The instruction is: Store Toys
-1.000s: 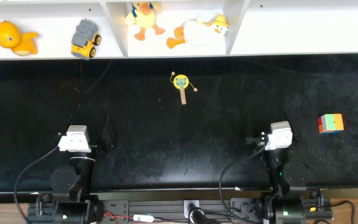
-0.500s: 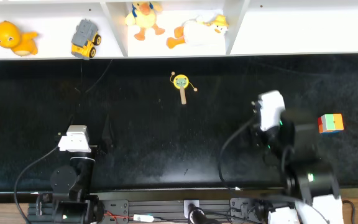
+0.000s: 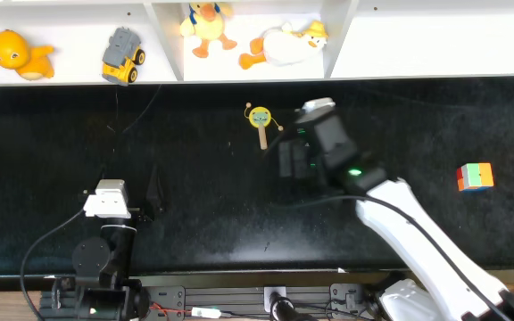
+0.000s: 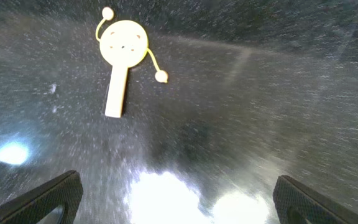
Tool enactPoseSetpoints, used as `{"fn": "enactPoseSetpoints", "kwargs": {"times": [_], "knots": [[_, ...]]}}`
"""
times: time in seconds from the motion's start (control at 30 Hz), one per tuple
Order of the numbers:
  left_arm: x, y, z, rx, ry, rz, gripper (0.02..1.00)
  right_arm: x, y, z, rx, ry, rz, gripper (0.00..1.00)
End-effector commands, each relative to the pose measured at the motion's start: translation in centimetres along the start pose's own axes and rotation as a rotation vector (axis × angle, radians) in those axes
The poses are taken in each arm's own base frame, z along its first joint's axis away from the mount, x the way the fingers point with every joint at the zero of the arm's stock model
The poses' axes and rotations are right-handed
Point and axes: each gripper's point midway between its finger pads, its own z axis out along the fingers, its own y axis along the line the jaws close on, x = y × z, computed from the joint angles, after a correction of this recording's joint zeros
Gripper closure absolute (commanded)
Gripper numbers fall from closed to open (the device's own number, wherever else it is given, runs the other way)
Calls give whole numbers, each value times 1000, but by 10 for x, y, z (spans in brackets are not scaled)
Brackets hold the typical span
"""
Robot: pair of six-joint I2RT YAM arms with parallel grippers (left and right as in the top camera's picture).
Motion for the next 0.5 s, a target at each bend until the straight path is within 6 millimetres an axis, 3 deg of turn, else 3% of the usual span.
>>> {"fn": "enactPoseSetpoints", "kwargs": {"times": [0.03, 0.27, 0.5], "knots": [[-1, 0, 0, -1, -7, 22, 20, -6, 6, 19, 103, -29, 77, 5], [-1, 0, 0, -1, -7, 22, 20, 6, 28, 57, 105, 0, 105, 3], [-1, 0, 0, -1, -7, 22, 20, 13, 43, 80, 95, 7, 148, 5]]}}
